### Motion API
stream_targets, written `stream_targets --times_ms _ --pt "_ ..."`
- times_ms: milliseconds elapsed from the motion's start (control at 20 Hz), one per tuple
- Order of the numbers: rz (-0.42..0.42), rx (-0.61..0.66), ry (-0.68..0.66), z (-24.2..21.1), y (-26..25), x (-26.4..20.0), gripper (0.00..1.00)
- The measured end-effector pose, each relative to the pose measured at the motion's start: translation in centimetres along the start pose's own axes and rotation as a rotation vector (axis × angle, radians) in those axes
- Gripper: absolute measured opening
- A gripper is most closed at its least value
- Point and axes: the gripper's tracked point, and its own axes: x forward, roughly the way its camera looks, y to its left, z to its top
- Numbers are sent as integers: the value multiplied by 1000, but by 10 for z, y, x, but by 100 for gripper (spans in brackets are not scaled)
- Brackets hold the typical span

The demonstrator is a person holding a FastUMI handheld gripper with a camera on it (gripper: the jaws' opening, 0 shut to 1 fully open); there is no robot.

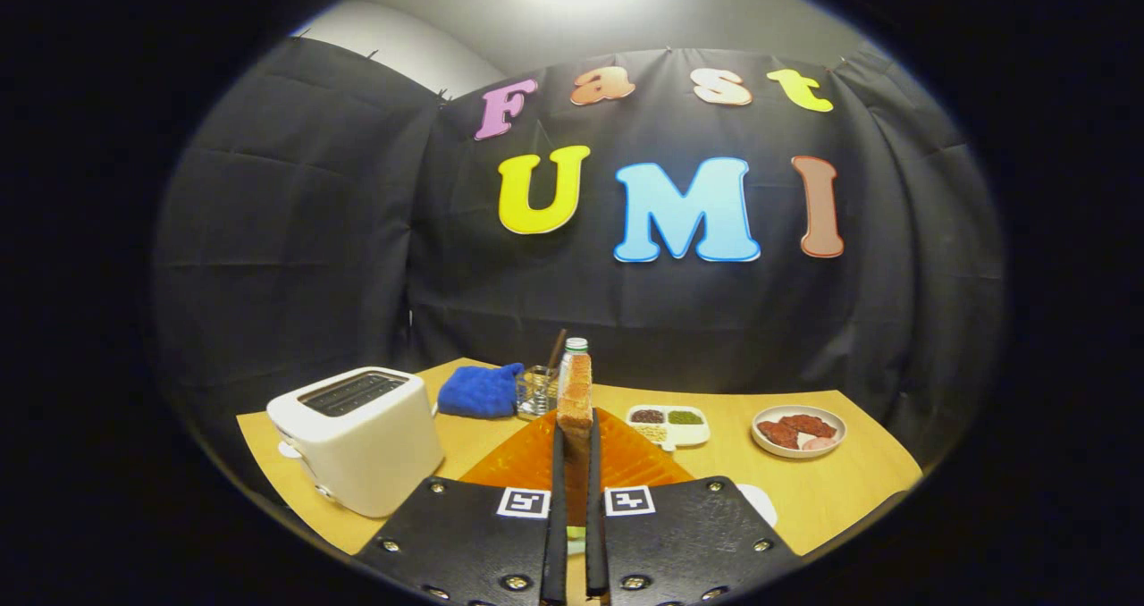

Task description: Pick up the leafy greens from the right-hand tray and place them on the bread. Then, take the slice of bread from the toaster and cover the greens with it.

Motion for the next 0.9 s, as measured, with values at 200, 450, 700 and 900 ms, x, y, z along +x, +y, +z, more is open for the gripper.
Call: stream_targets --times_ms 200,450,700,900 --pt "-69 57 34 -17 -44 -2 8" --pt "-30 107 42 -26 -38 8 8" --pt "171 288 87 -44 25 35 8" --pt "222 371 110 -64 54 59 8"
